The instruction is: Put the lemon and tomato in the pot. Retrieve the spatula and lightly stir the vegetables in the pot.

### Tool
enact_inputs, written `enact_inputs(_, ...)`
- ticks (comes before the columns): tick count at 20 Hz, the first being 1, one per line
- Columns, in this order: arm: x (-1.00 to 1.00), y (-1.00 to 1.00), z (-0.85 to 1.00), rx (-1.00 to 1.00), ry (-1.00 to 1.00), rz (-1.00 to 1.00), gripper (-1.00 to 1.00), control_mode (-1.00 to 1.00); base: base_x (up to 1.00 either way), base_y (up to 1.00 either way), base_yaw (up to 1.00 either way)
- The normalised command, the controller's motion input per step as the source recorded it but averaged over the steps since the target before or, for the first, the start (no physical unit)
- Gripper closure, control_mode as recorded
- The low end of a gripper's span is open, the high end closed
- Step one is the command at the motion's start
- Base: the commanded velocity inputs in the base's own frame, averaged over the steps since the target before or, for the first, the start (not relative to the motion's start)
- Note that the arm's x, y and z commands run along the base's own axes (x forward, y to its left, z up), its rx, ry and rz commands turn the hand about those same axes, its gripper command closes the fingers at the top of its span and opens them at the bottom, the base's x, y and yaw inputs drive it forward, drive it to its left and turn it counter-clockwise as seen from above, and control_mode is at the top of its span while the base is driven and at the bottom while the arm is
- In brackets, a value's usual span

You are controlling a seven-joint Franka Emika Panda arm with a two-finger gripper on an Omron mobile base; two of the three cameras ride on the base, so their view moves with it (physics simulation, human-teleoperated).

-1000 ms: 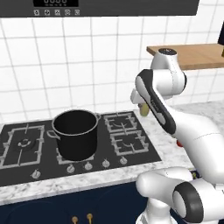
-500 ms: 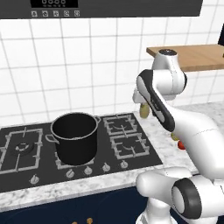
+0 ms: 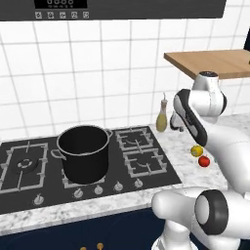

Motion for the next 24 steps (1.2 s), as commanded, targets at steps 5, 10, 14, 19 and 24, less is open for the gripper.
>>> enact_inputs(5,0.00,-0.75,-0.74,0.00,0.09,-0.03,-1.00,-1.00,0.00,0.00,0.00)
enact_inputs(10,0.00,-0.43,-0.78,0.00,0.06,-0.01,-1.00,-1.00,0.00,0.00,0.00)
enact_inputs(14,-0.05,-0.35,-0.67,-0.01,0.01,-0.01,-1.00,-1.00,0.00,0.00,0.00)
enact_inputs(19,-0.03,-0.29,-0.49,-0.01,0.00,0.00,-1.00,-1.00,0.00,0.00,0.00)
enact_inputs(24,0.00,-0.15,-0.37,0.00,0.00,0.00,-1.00,-1.00,0.00,0.00,0.00)
